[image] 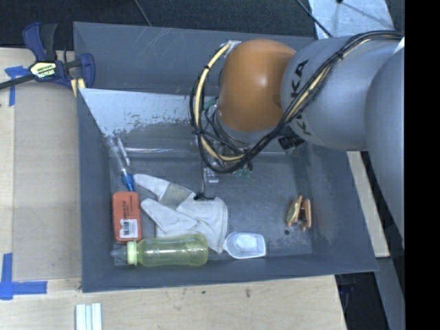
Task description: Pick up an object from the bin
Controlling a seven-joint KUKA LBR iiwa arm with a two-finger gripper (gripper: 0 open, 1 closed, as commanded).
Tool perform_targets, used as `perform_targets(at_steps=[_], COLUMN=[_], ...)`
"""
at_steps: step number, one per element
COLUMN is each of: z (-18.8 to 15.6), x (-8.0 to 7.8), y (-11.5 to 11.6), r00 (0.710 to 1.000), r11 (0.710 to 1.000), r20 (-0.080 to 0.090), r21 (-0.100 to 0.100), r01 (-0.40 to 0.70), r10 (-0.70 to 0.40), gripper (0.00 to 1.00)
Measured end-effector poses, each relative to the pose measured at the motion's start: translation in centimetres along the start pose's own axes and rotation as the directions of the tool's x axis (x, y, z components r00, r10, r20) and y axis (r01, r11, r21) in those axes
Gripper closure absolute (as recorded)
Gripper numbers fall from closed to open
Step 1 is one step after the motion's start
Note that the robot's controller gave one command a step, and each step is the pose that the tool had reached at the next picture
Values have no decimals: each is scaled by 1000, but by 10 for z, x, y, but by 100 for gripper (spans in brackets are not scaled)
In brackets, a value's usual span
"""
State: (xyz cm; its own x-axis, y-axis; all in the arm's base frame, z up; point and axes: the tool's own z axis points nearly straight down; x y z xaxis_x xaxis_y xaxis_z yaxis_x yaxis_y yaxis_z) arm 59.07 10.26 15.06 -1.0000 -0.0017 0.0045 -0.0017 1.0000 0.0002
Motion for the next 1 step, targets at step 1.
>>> perform_targets(at_steps=[1], z=[-5], x=[-1], y=[0], r00=[1000], r11=[1000], r20=[7], r21=[-1], r01=[-2], r10=[2], gripper=[0])
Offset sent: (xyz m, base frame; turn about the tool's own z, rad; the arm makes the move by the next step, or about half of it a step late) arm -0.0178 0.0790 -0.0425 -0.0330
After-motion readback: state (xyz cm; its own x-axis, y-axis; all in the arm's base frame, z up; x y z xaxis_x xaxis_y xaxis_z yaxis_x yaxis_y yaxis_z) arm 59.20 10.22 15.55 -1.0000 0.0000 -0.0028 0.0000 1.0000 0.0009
